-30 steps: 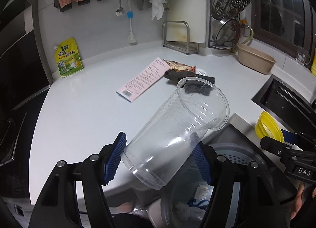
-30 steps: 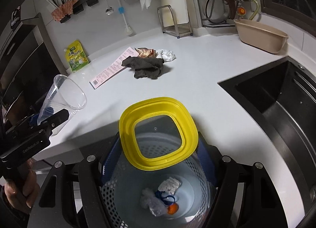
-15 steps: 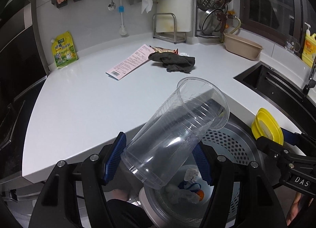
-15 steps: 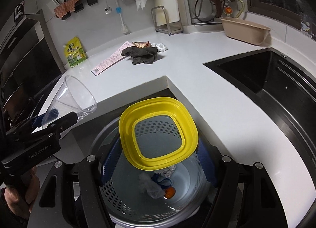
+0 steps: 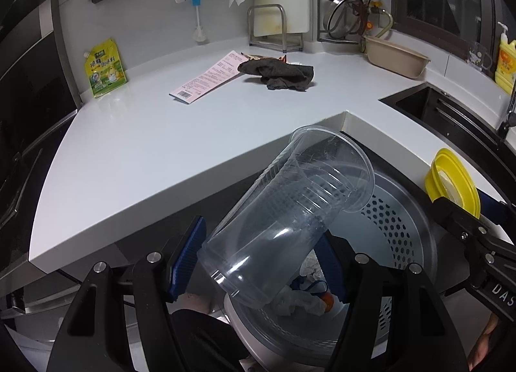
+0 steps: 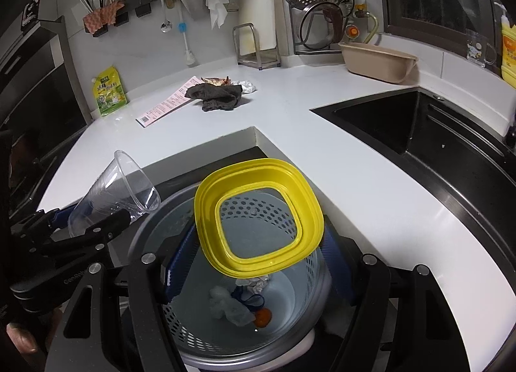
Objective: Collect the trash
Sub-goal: 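Carry the cup with the left gripper while the right gripper carries the yellow lid over the bin, then open both grippers to drop the cup and yellow lid into the bin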
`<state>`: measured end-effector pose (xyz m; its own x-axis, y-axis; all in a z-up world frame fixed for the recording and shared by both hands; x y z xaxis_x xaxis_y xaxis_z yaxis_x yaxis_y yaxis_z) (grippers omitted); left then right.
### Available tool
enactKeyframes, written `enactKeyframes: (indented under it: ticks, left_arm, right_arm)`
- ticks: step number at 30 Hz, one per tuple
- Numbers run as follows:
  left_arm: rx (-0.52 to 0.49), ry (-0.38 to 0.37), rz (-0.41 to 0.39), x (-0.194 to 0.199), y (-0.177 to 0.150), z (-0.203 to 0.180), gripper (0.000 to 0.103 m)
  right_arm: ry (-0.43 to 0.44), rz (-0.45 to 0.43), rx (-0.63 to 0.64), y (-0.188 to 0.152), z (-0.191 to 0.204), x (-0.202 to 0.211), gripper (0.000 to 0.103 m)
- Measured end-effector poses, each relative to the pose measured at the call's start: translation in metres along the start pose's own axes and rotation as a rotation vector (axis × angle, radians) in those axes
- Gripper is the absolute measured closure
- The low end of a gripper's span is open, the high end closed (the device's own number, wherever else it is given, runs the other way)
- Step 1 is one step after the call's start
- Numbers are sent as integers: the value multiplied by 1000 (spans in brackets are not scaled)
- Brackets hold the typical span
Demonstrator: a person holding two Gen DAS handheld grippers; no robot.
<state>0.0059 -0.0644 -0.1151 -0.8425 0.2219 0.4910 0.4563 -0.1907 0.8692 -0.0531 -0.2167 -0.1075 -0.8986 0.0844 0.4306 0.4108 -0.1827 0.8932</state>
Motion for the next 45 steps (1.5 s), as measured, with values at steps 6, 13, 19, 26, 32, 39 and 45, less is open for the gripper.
enactKeyframes:
  ticks: [6,13,19,26,32,39,45]
  left_arm:
    - [-9,-15,25,-5,-8,-8,38]
    - [-5,-20,54,-14,-17,-8,38]
    - [-14,-25,75,-21,-24,-9,38]
    - [1,-32,102,-29,-33,-6,37]
    - [4,-33,113,-32,-38,-5,37]
    - [14,-23,94,-31,-36,0,21]
    - [18,-17,99,-31,-36,2,21]
  right_arm:
    - [1,23,-5,-12,-1,-3,33]
    - [20,60,-17,-24,0,-14,33]
    - [42,84,-38,-31,2,-23,33]
    - [42,123,-35,-41,2,-36,33]
    - [37,126,-34,-43,-2,-40,33]
    - [21,110,-62,-41,-9,-39,25]
    - [18,103,-59,-39,-9,-37,25]
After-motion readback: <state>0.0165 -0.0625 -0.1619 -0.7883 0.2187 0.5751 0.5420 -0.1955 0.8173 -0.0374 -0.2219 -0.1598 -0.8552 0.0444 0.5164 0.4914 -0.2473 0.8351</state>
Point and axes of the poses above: each gripper's, at about its wrist camera, not at the fingertips, and x roughly against the way its jaws point, z to its left, y to its top, the point moved 6 cm from there along -x, roughly the way its jaws point, and after that the axes turned 15 degrees about -z, right-handed, at the moved point
